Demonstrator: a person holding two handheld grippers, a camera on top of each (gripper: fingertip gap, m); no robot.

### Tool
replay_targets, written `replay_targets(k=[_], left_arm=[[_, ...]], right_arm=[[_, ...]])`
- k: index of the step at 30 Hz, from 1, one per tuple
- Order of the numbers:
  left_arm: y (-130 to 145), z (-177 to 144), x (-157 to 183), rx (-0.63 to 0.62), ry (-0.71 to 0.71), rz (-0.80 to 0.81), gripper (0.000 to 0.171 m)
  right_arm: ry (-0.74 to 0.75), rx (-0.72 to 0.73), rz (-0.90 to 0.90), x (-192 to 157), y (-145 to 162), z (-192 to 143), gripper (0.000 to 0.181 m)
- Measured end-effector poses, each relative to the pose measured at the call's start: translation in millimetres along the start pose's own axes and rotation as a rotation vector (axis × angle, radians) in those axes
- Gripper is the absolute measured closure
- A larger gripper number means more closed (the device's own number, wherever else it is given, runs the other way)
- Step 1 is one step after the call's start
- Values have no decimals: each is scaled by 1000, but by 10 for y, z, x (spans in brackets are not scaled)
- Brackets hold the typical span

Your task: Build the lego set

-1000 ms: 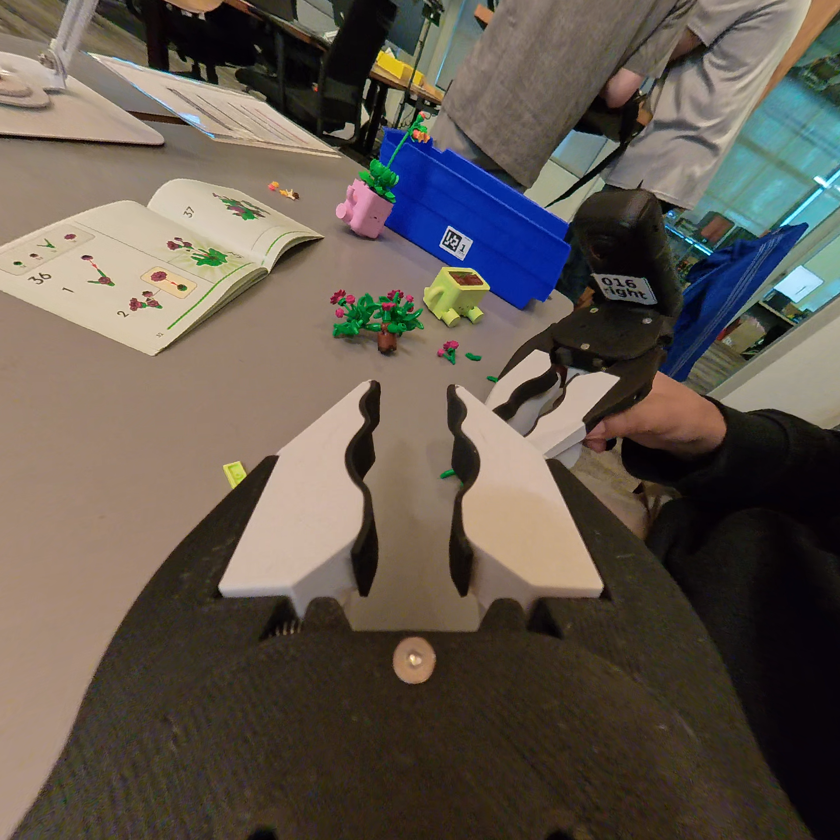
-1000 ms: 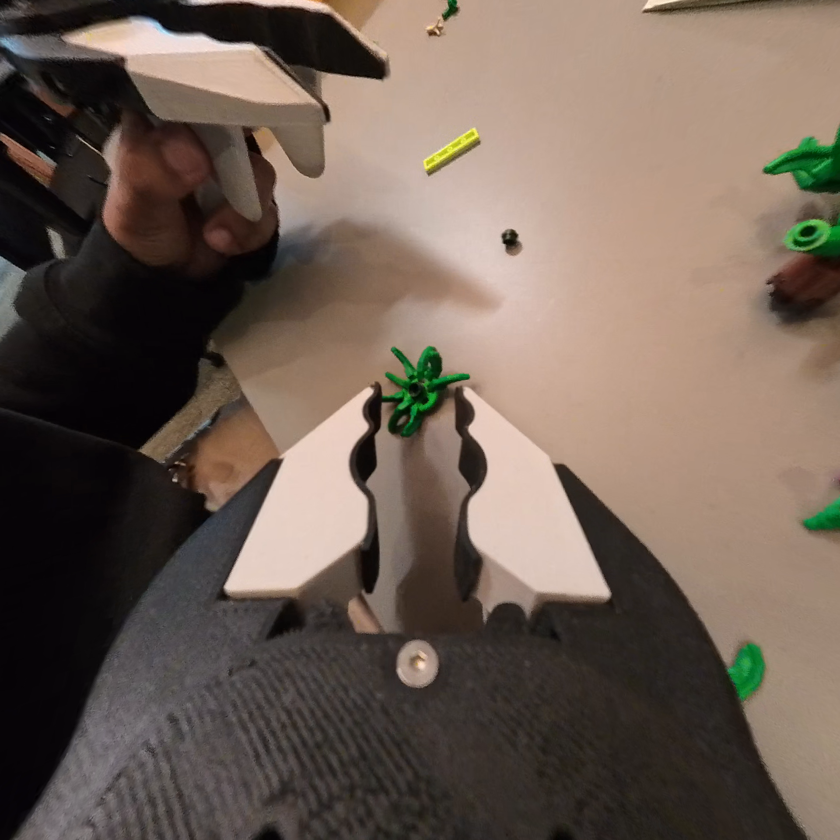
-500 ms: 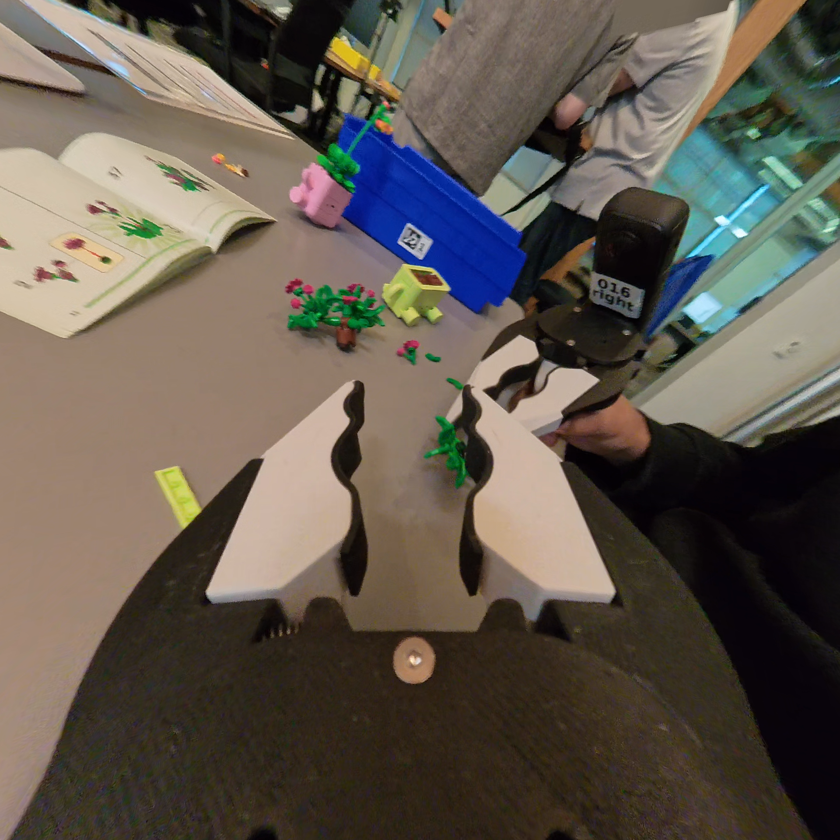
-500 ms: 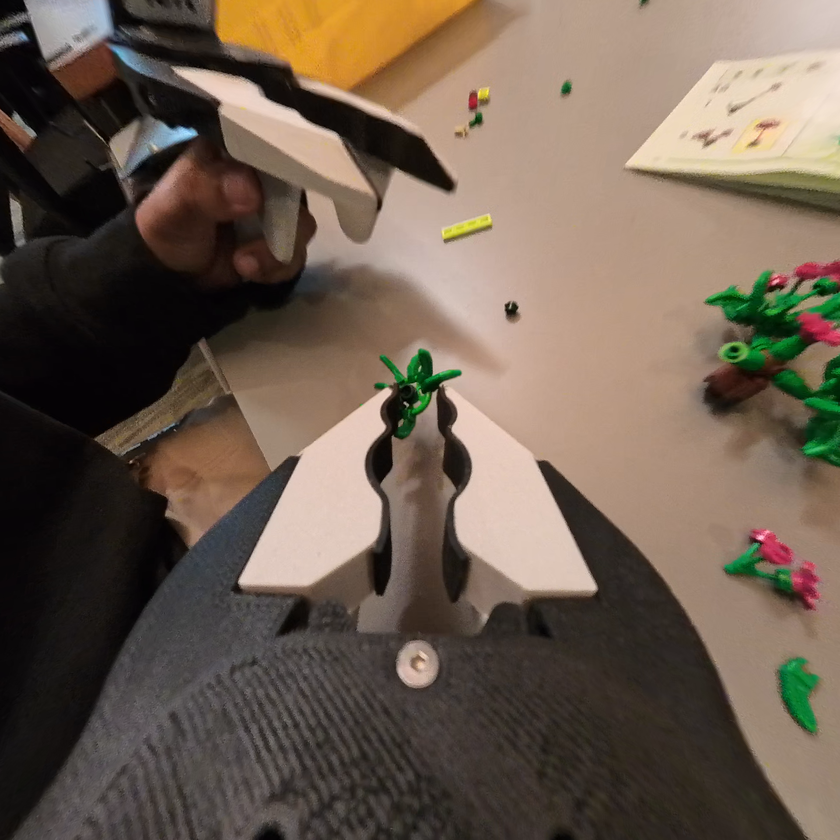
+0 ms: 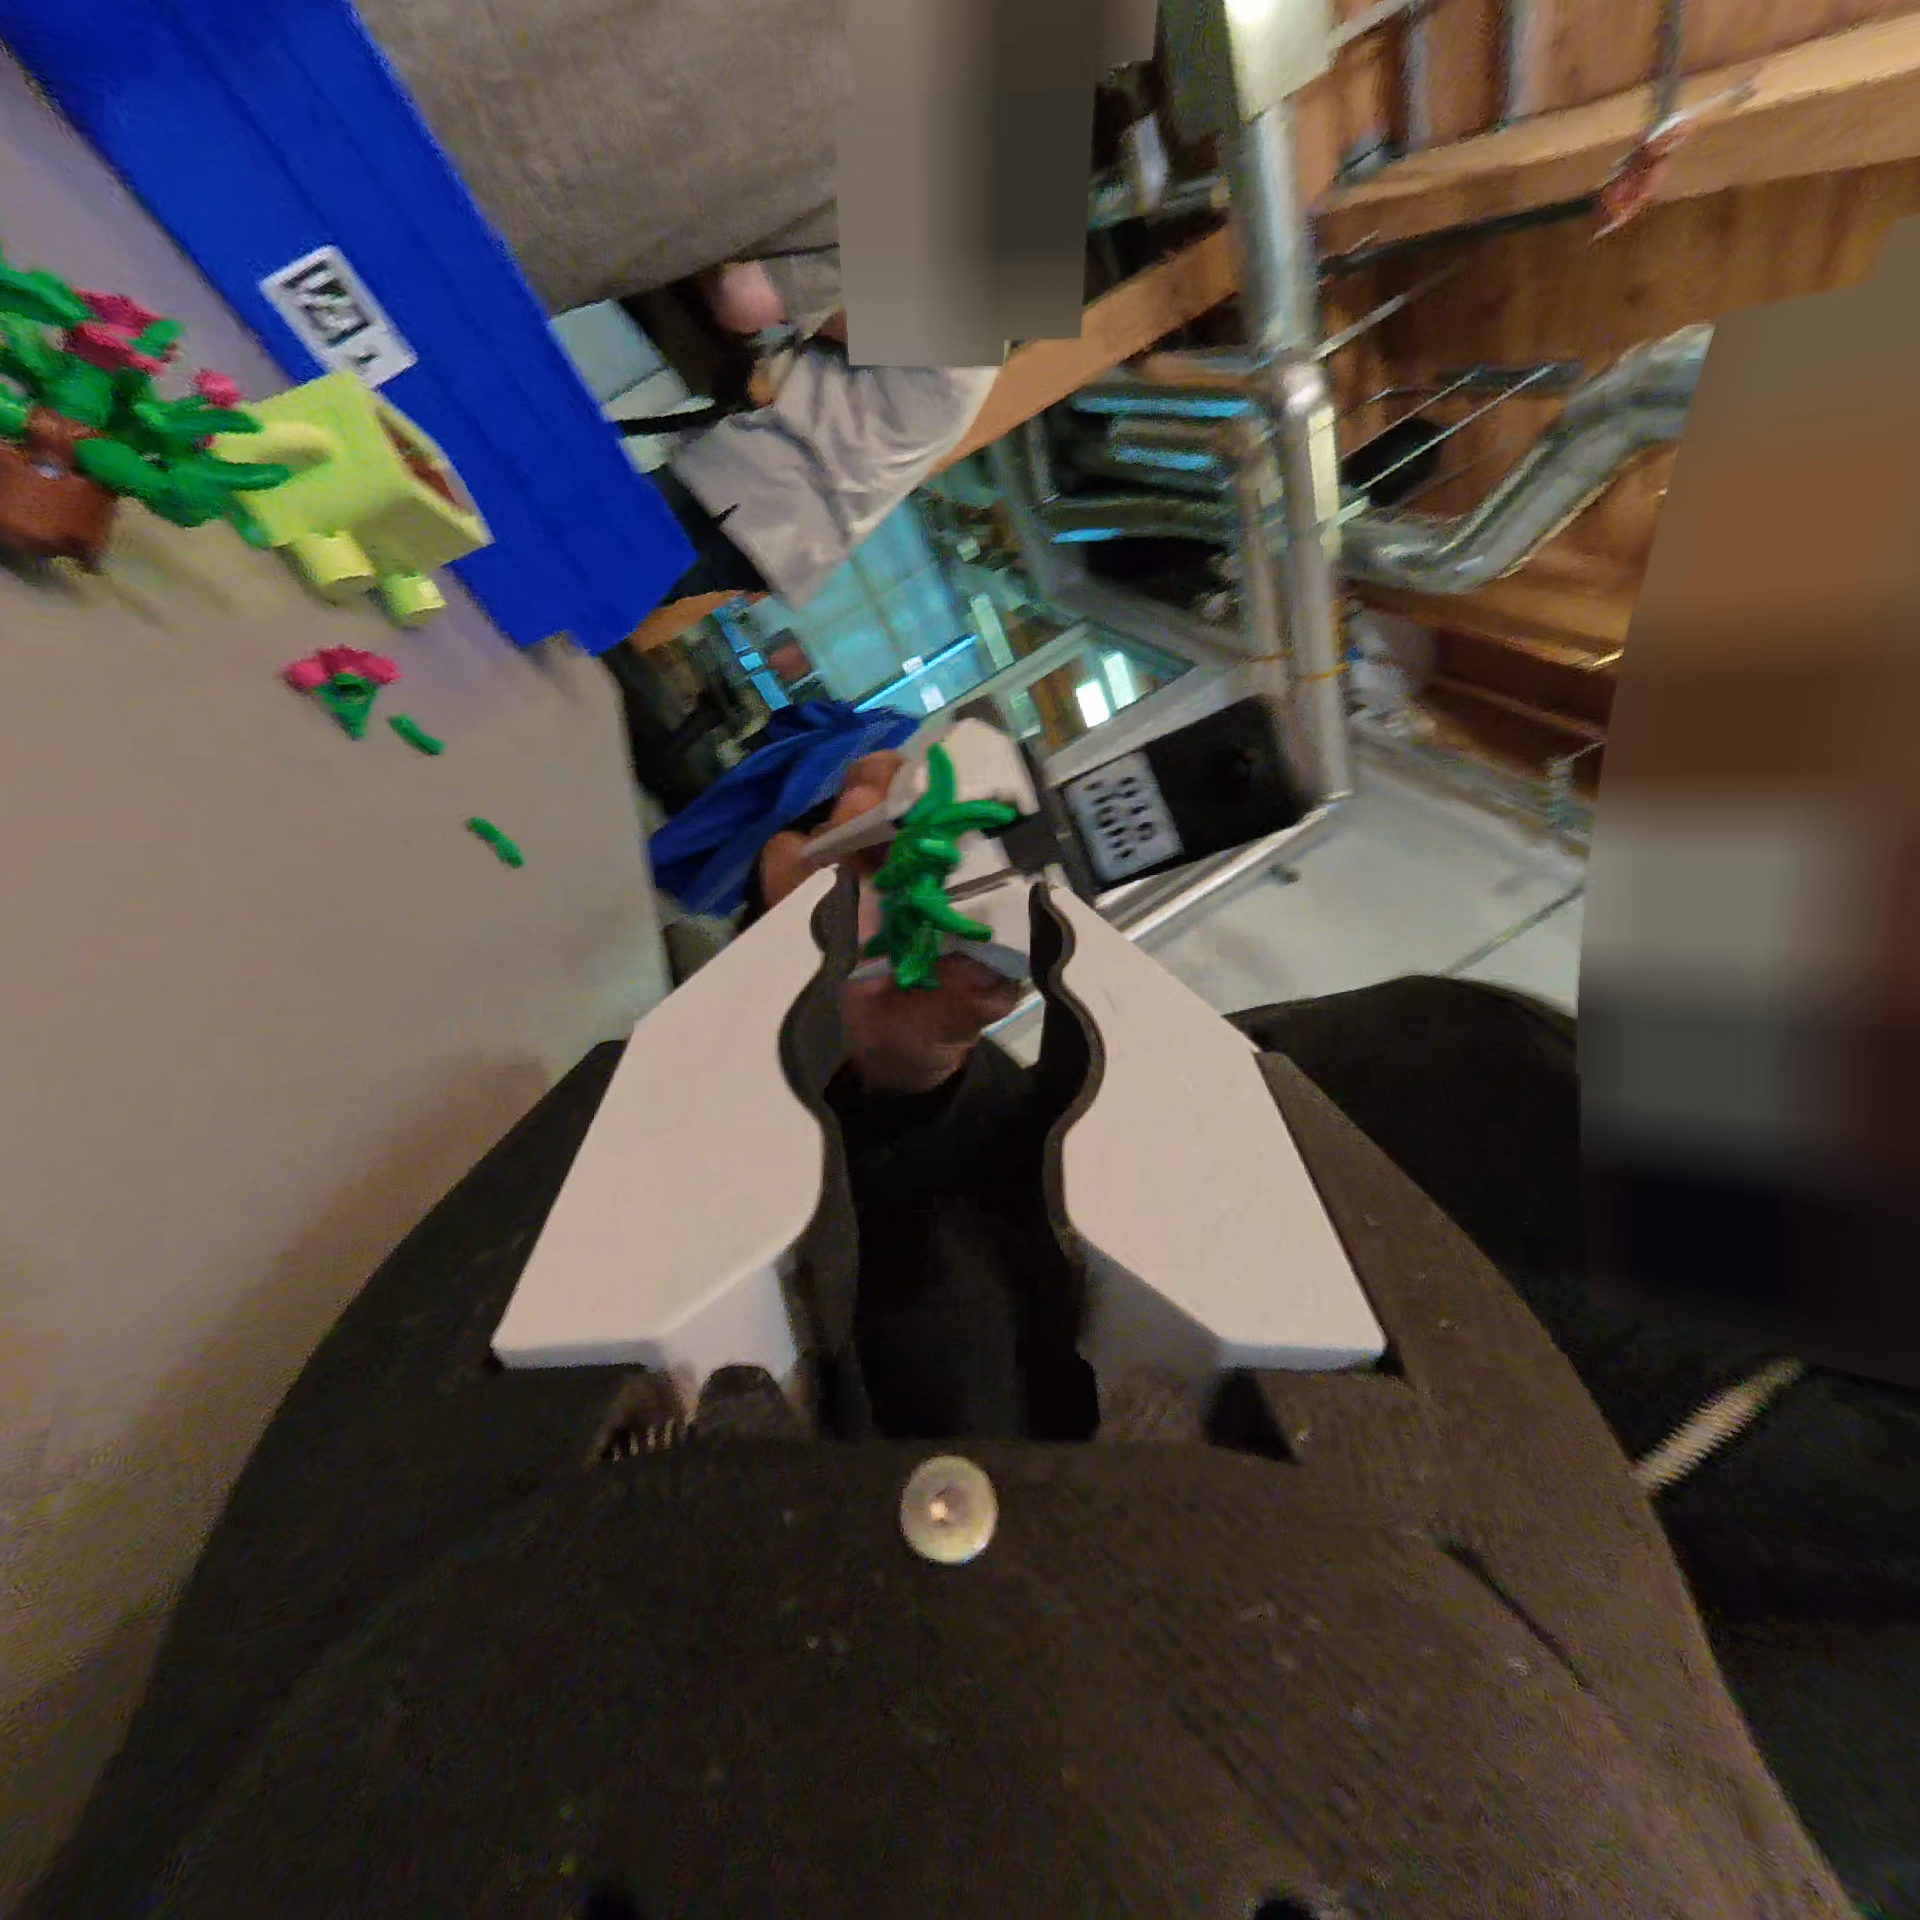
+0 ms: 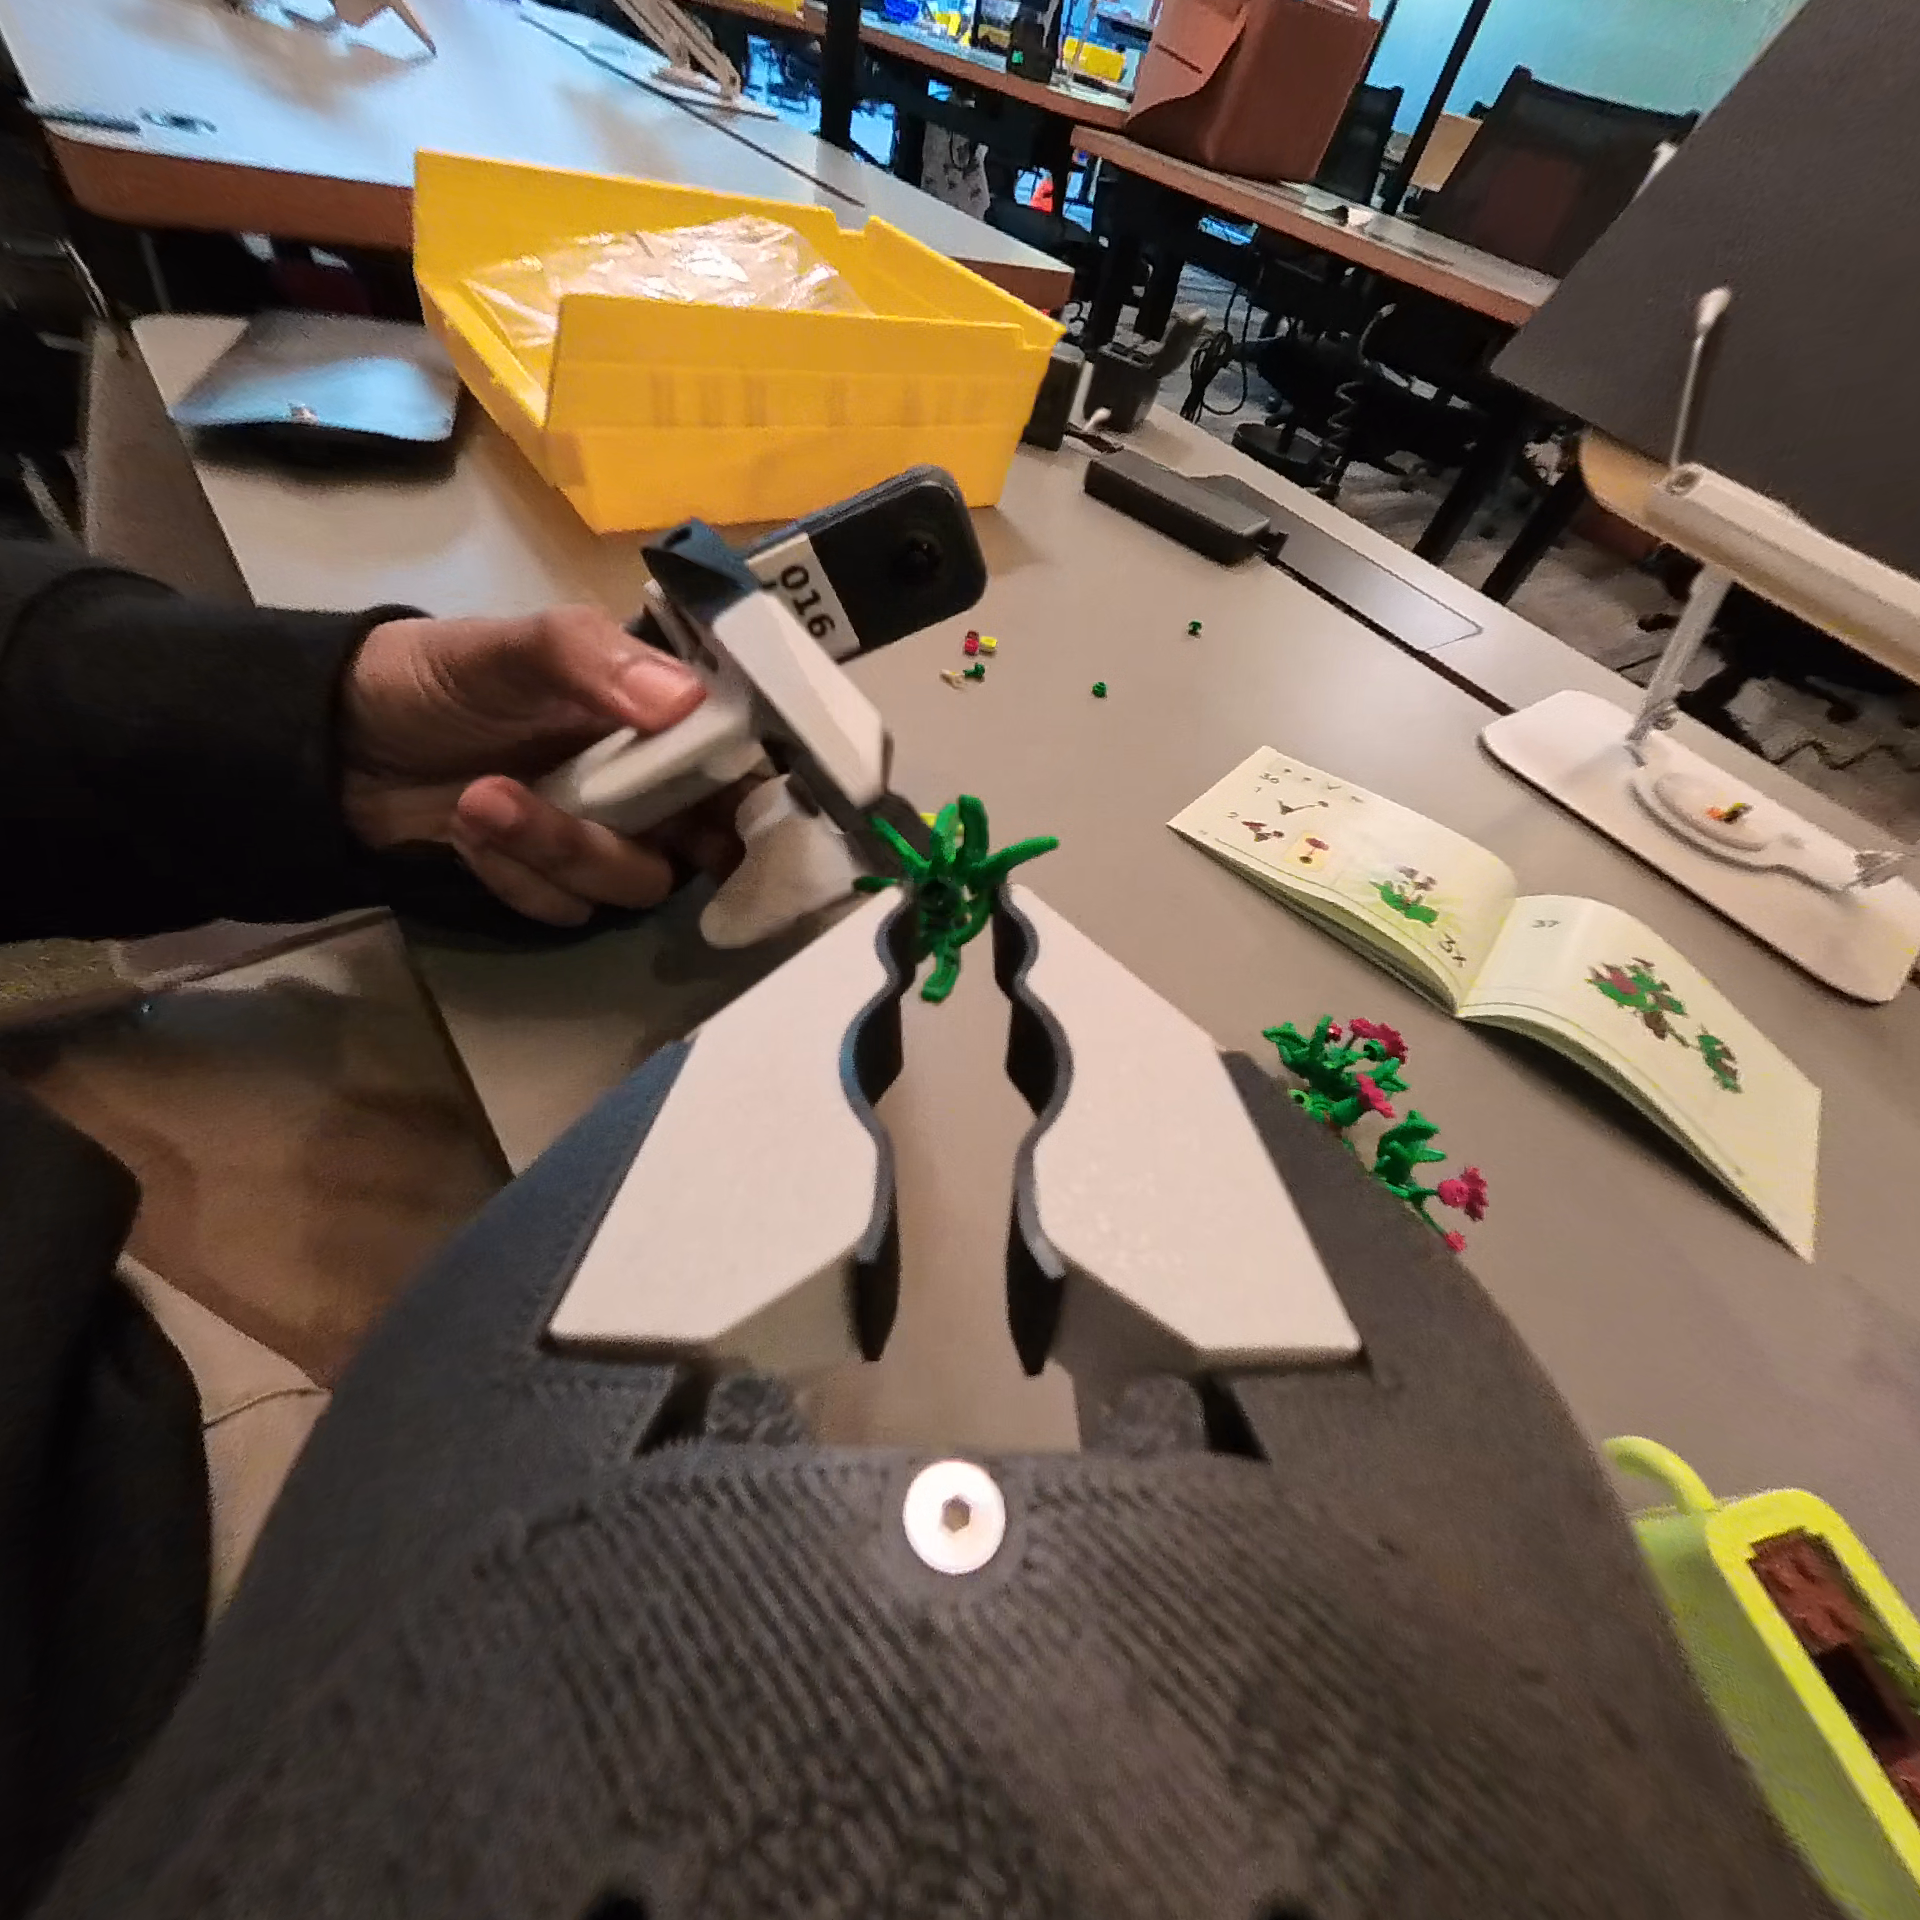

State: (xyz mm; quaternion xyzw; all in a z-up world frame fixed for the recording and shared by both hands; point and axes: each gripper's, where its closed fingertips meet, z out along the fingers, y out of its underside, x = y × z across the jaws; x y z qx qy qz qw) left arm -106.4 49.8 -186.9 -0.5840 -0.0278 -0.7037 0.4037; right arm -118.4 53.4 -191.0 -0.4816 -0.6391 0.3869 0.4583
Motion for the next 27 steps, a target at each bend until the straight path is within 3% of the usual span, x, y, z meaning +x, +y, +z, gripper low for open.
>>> replay_targets(k=[5, 14, 20, 27], left_arm=[[8, 1, -21, -15, -62, 78, 157], [-71, -52, -39, 41, -59, 52, 154], [-57, -69, -88, 25, -108, 77, 166], [-97, -60, -116, 58, -154, 121, 166]], right_arm=[[35, -35, -58, -10, 5, 17, 170], [94, -74, -122, 25, 23, 11, 170], [99, -79, -147, 6, 28, 11, 170], [138, -52, -180, 35, -32, -13, 166]])
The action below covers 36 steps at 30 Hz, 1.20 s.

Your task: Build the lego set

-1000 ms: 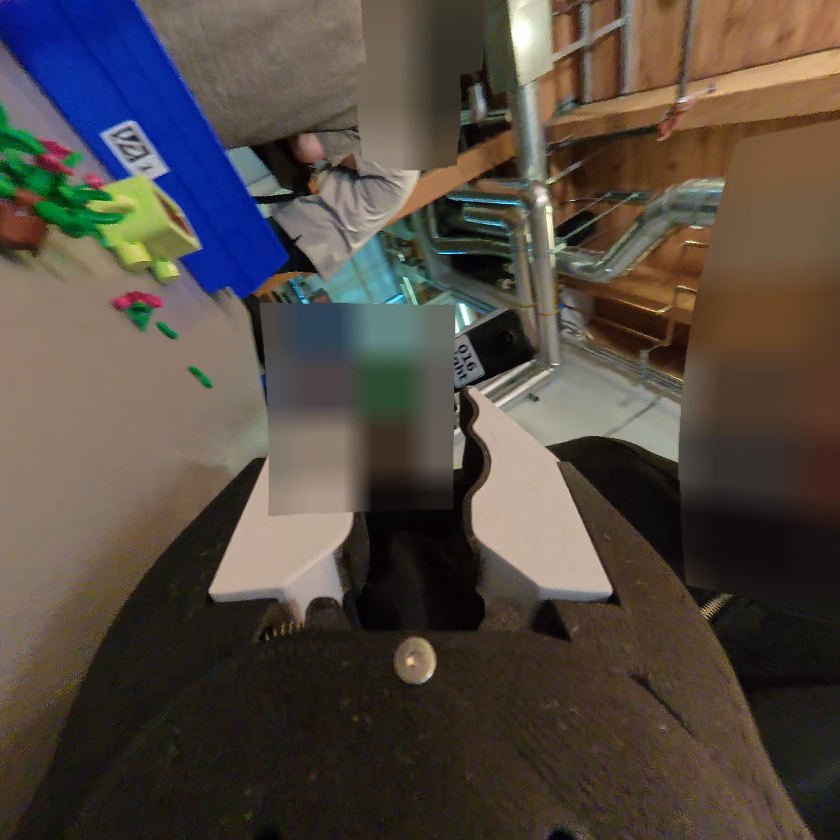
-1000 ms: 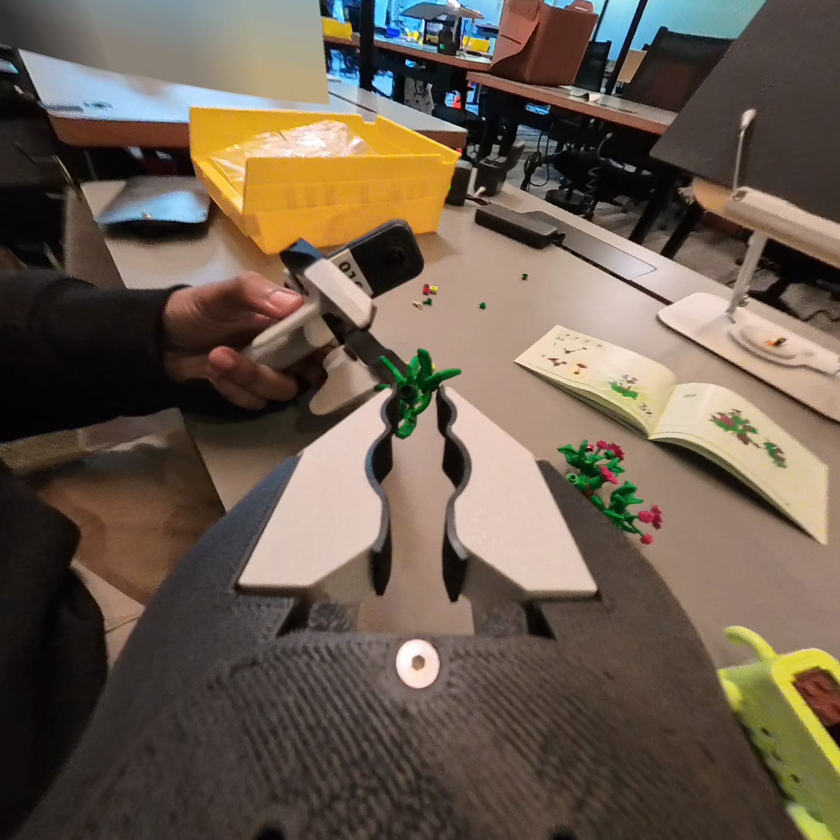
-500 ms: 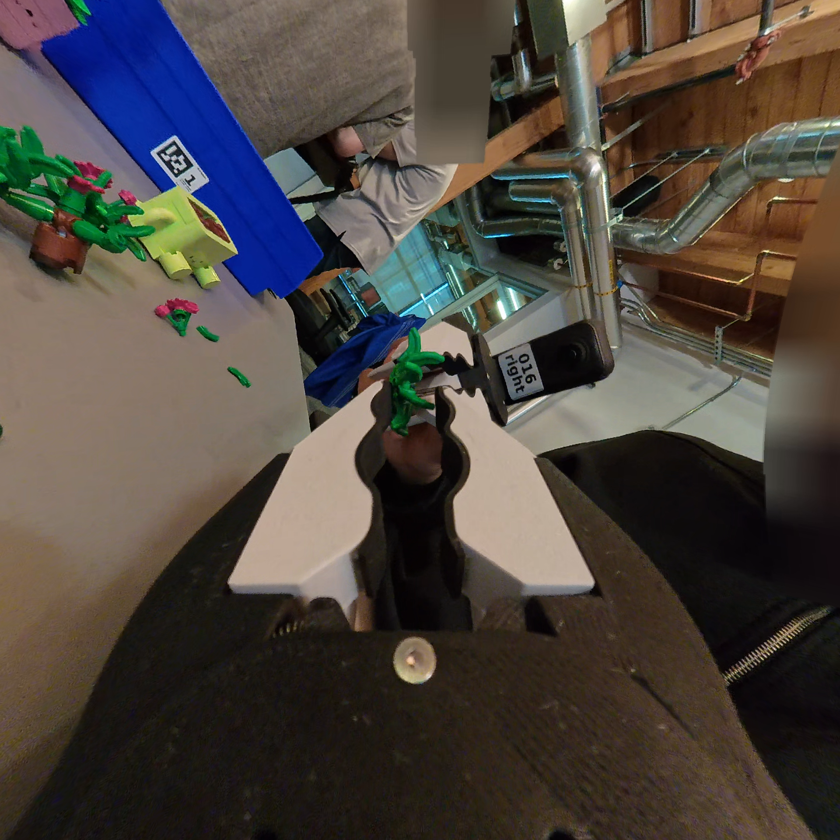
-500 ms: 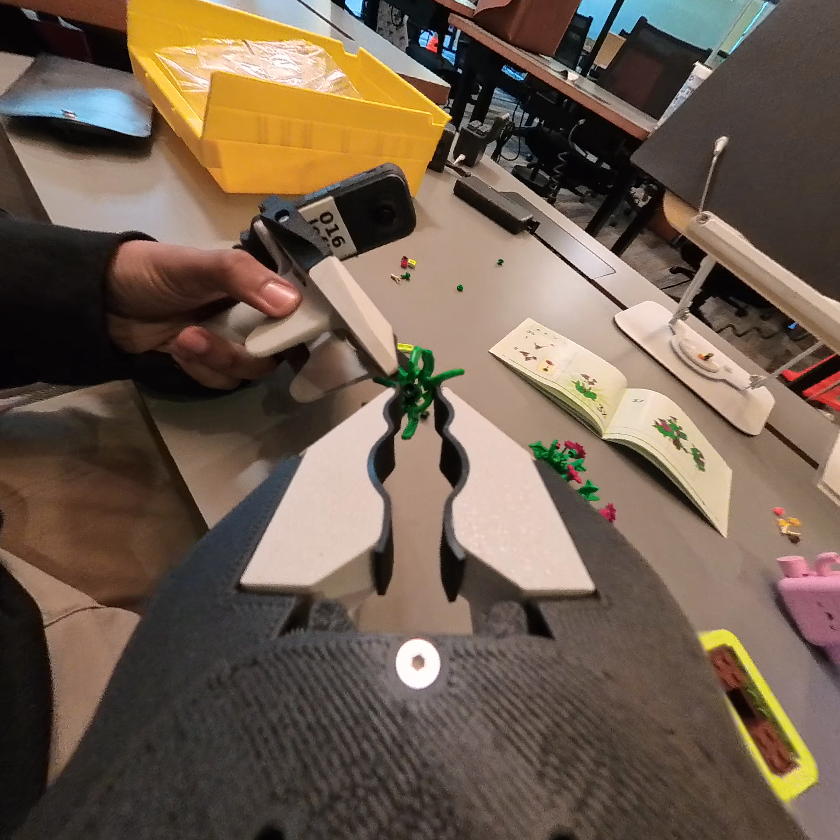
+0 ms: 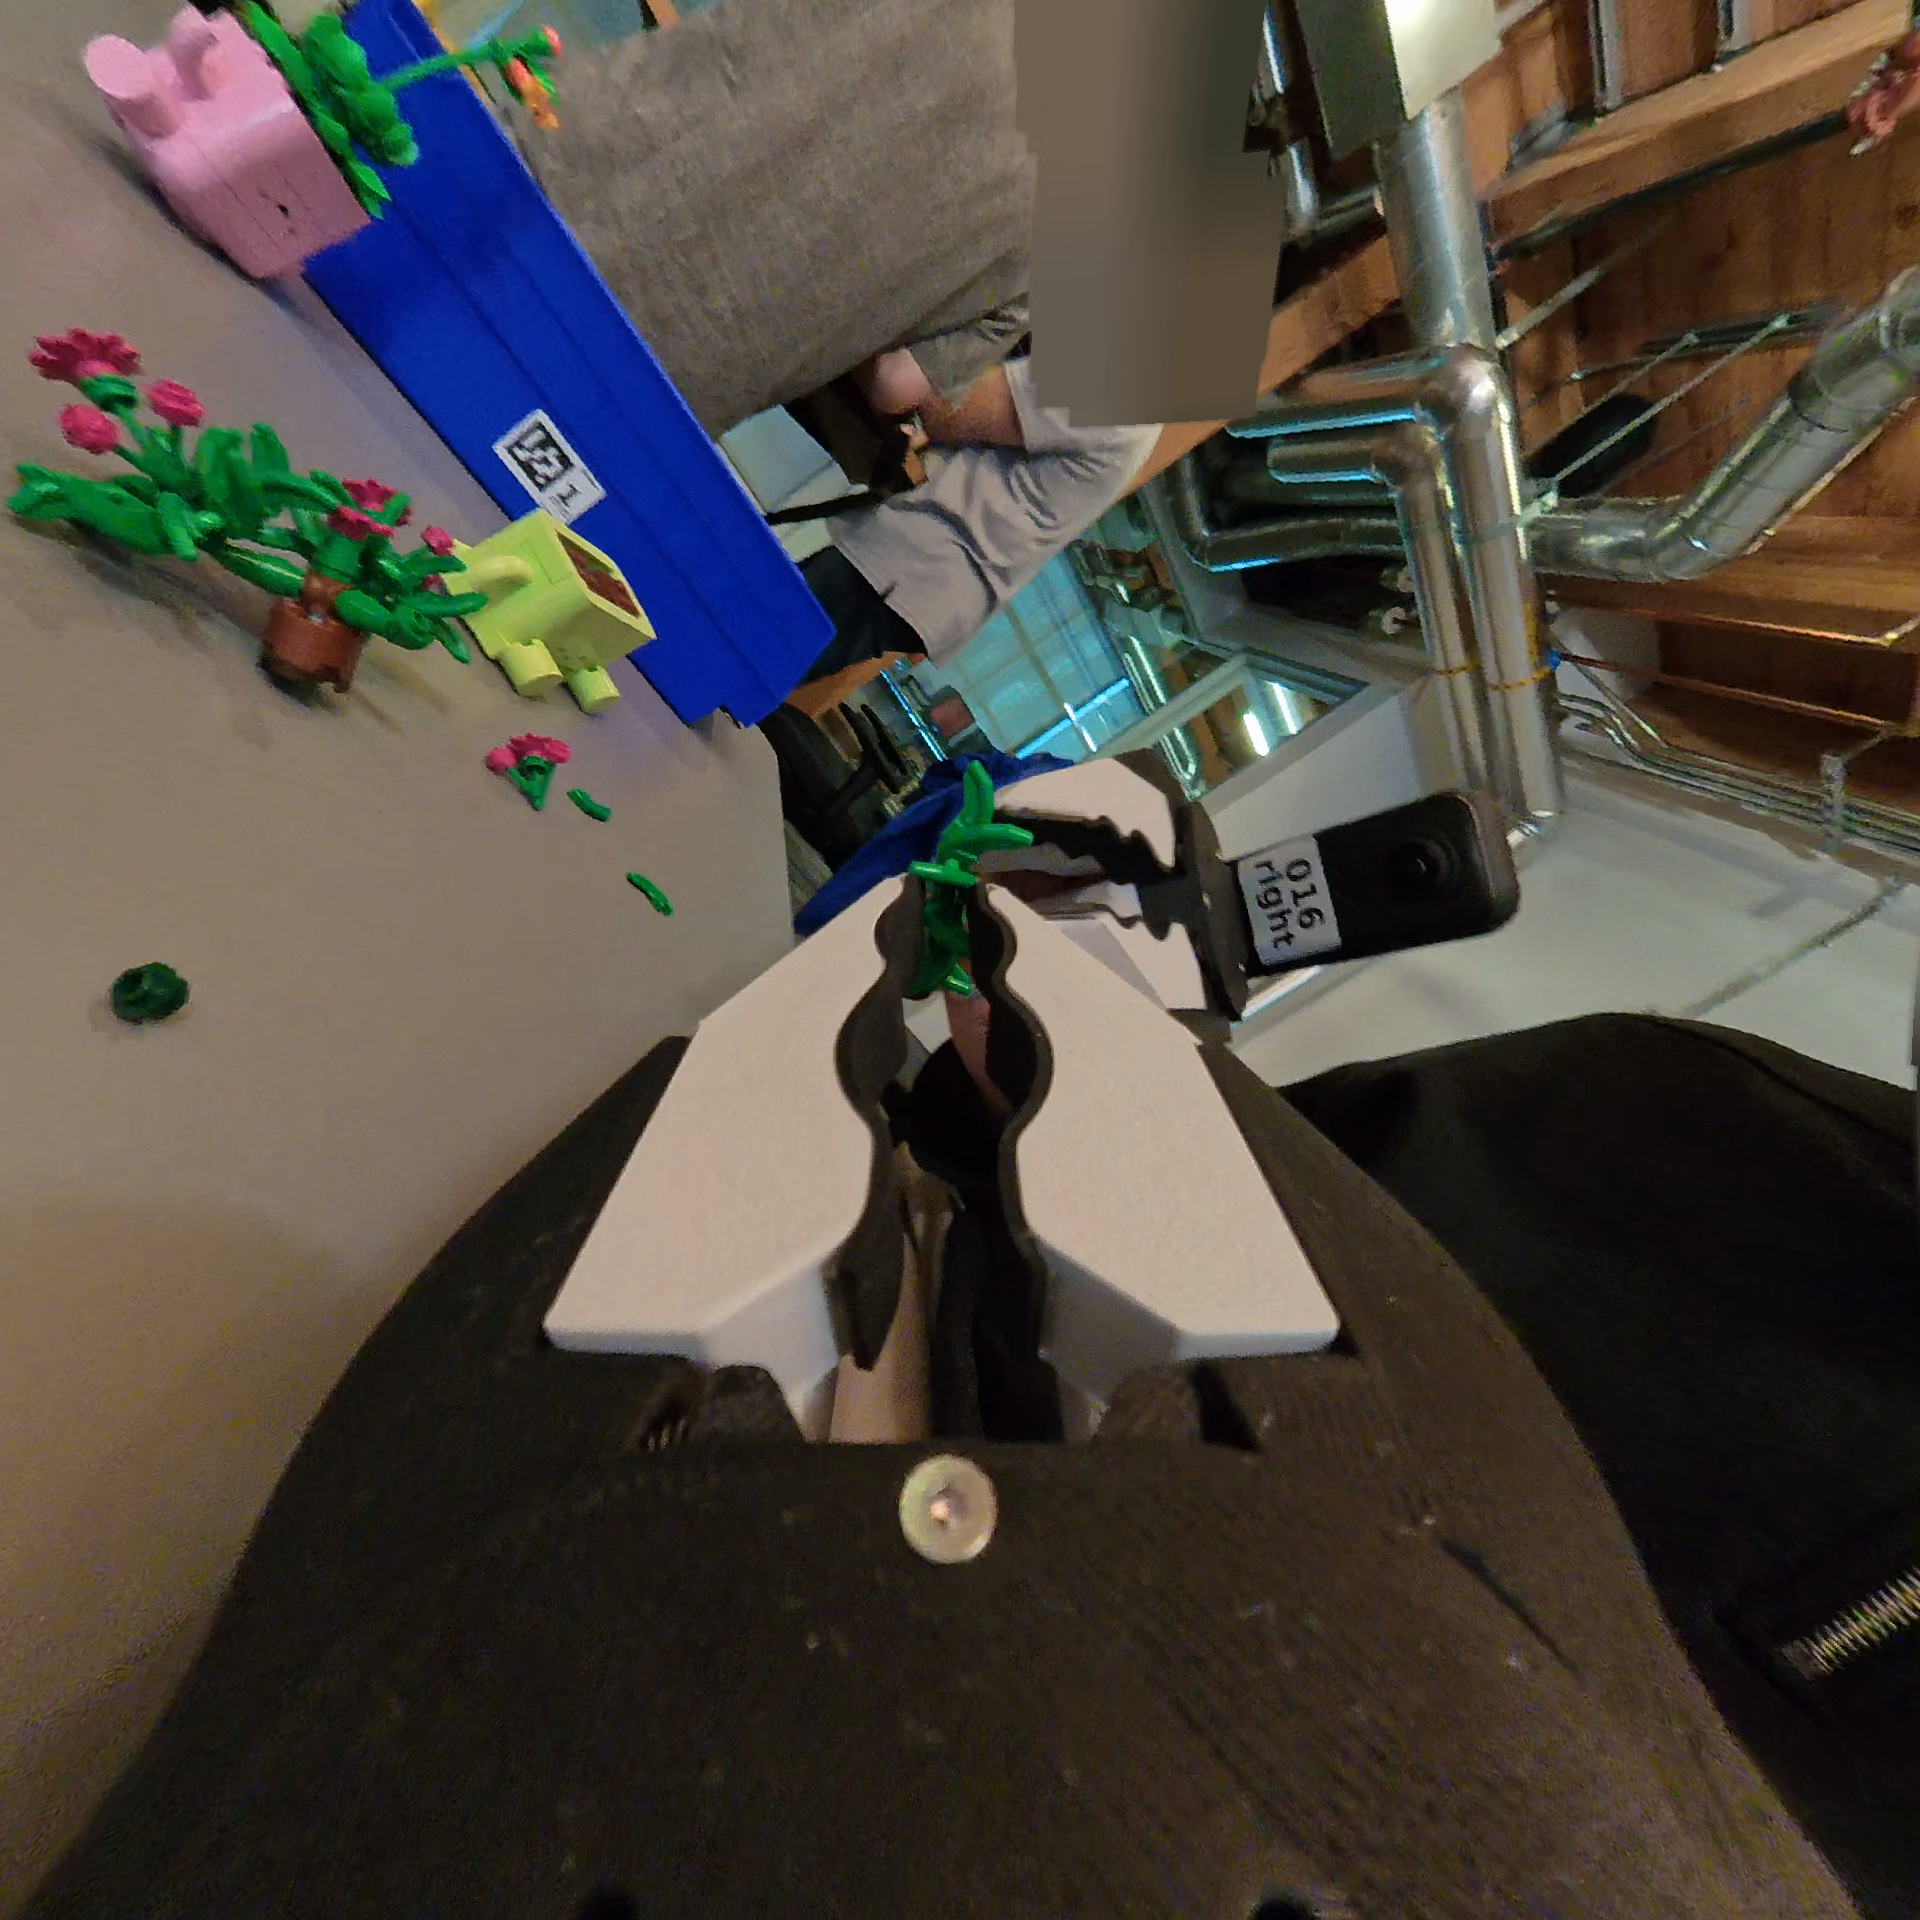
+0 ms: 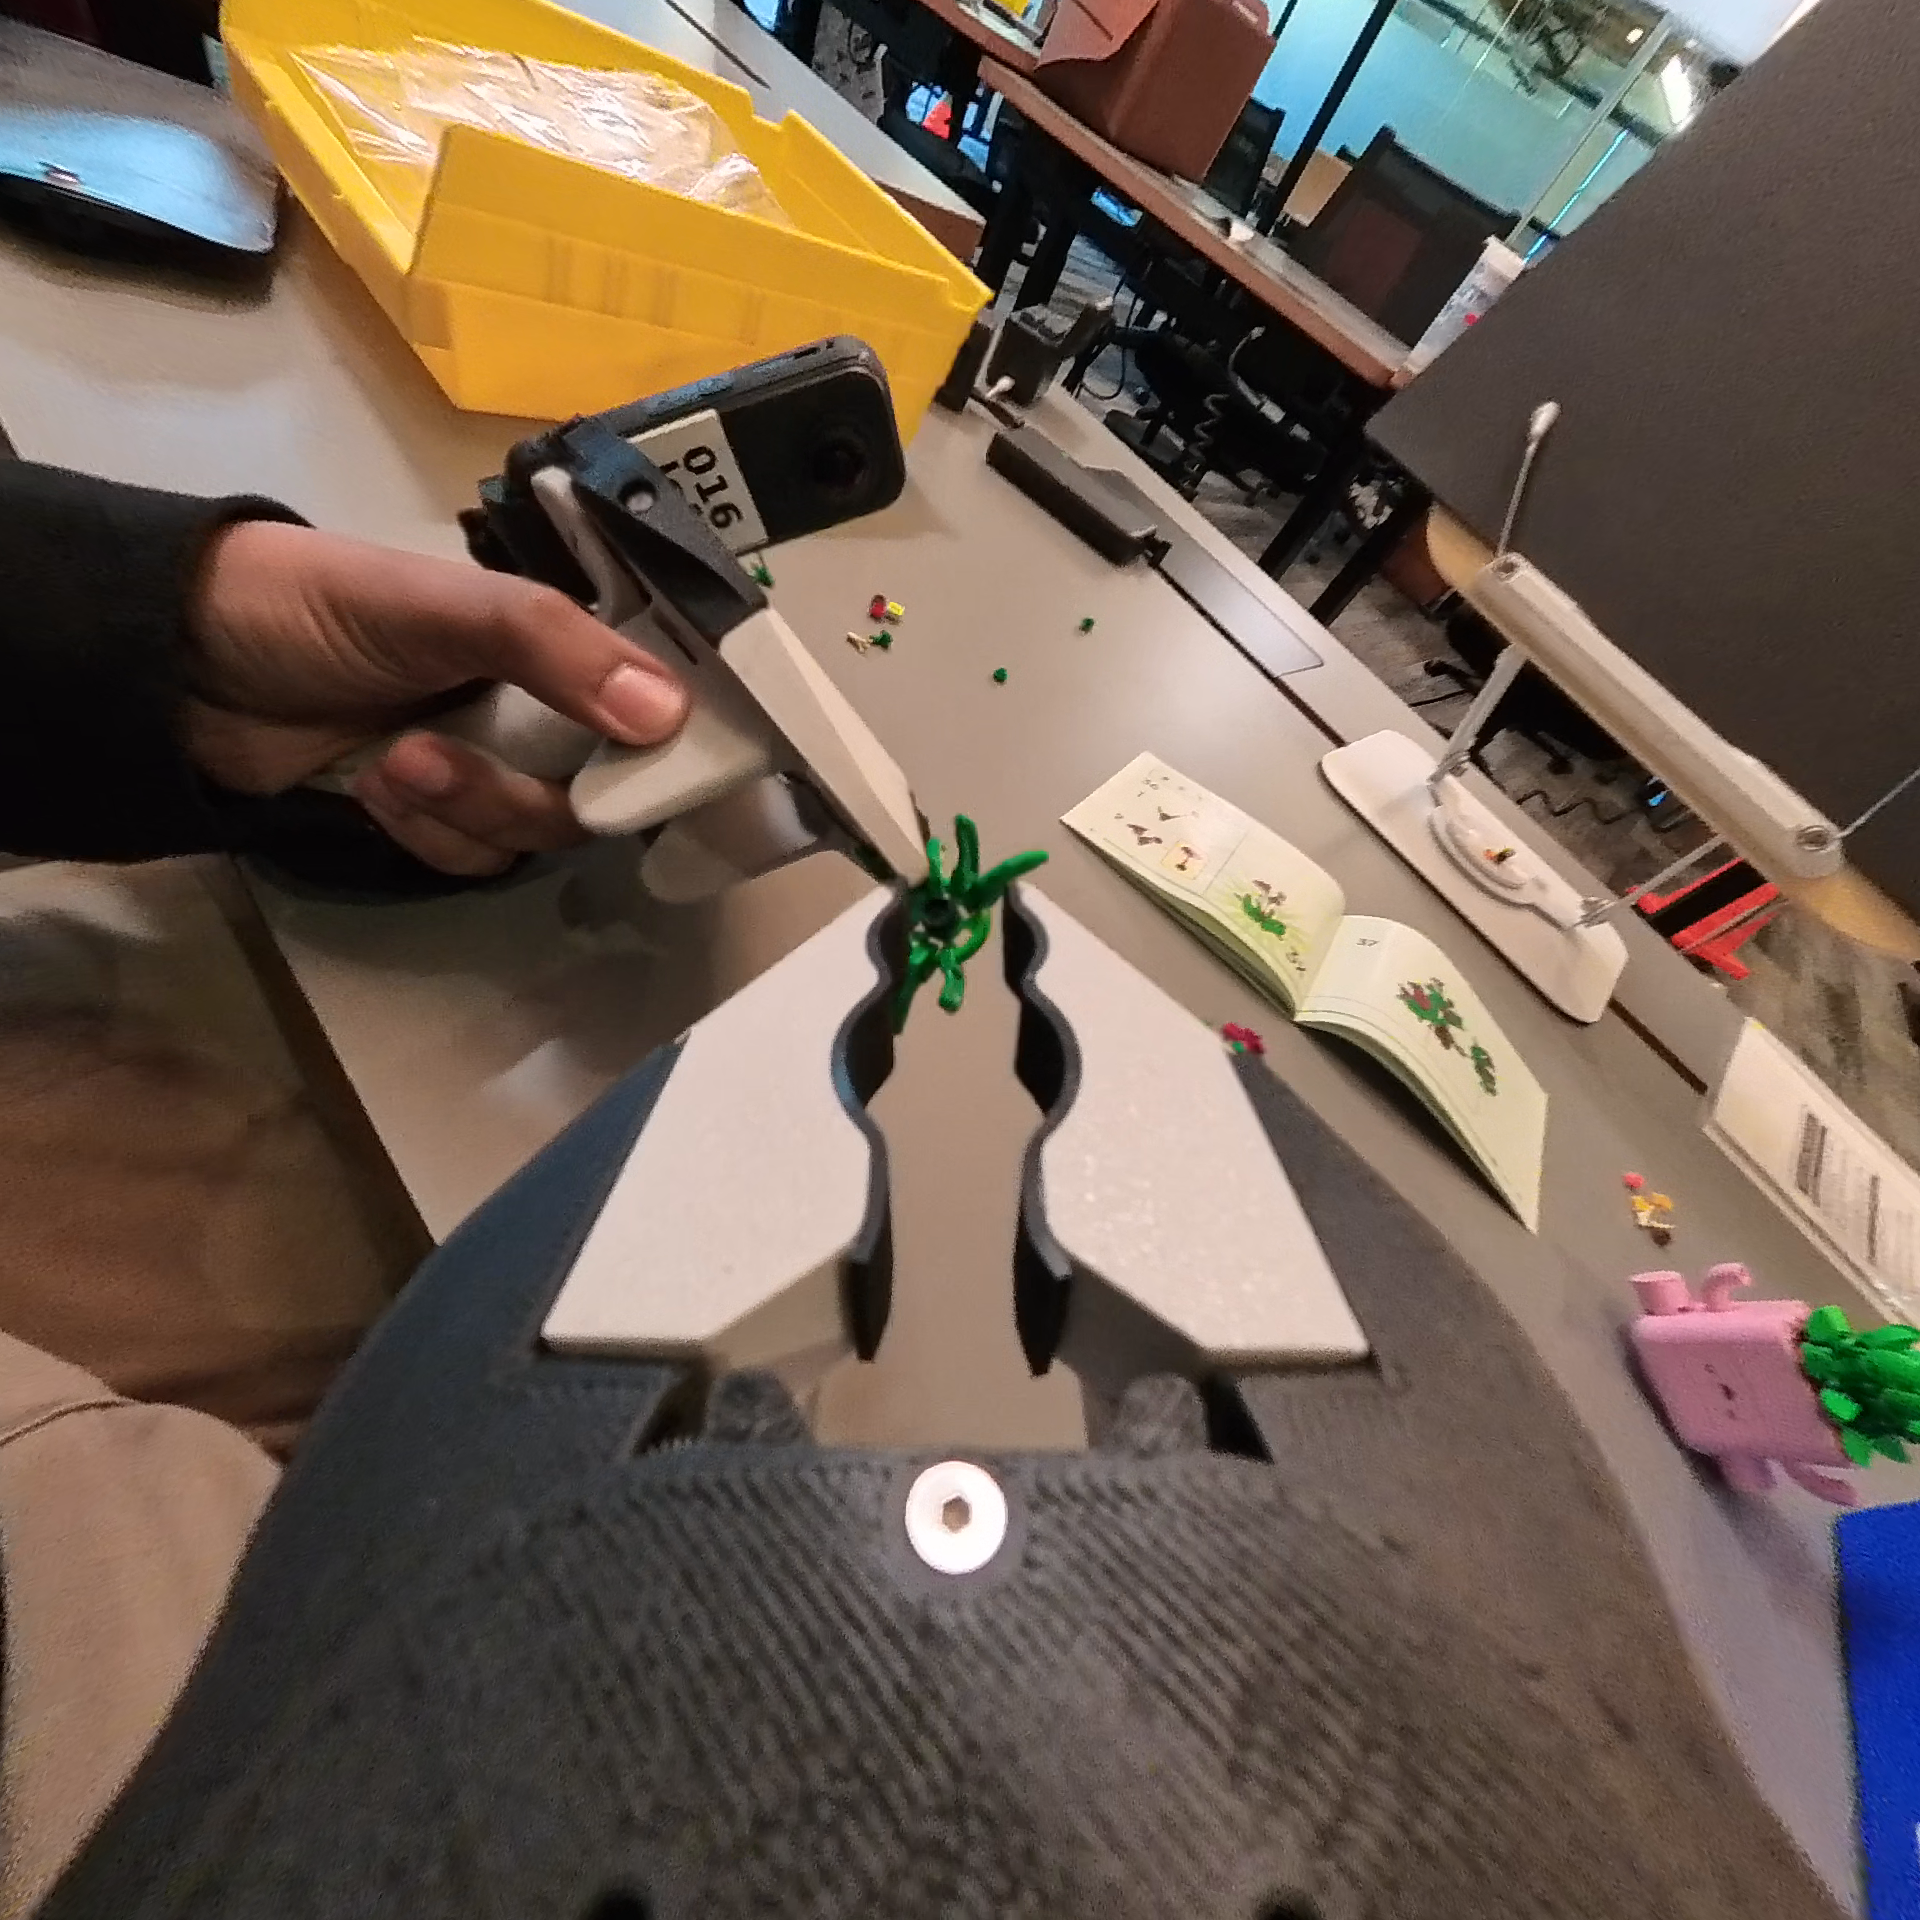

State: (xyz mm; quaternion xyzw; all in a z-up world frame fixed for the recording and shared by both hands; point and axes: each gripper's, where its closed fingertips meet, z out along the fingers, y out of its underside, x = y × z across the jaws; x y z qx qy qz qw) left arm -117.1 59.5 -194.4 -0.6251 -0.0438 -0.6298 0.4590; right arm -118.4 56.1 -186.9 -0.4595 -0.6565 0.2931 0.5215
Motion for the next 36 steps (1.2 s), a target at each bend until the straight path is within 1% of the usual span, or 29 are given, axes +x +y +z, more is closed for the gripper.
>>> replay_targets(k=[2, 5, 9, 15, 23, 27, 29, 33, 34, 35, 36], left_arm=[[-31, -5, -15, 28, -13, -2, 167], [-63, -7, -12, 59, -19, -3, 167], [-77, 9, -3, 64, -75, 78, 167], [-106, 46, 33, 75, -216, 295, 168], [-114, 105, 118, 79, -374, 566, 167], [-116, 114, 151, 88, -387, 606, 168], [-105, 118, 141, 78, -388, 606, 168], [-118, 131, 146, 91, -411, 620, 168], [-129, 127, 136, 99, -437, 635, 168], [-177, 74, 41, 112, -530, 650, 168], [-185, 36, -32, 93, -584, 681, 168]], right_arm=[[32, 11, -45, 14, -40, -14, 163], [66, -25, -131, 1, -18, 2, 168], [101, -68, -167, 13, 22, 31, 173], [108, -88, -79, 88, 40, 32, 177], [77, -38, 54, 129, -23, -2, 176], [63, -28, 96, 132, -37, -15, 176], [61, -48, 115, 124, -25, -16, 176], [72, -85, 91, 132, -26, -36, 178], [77, -89, 75, 131, -37, -38, 178], [36, -68, 66, 54, -92, -38, 177], [-8, -22, 99, -42, -201, -41, 178]])
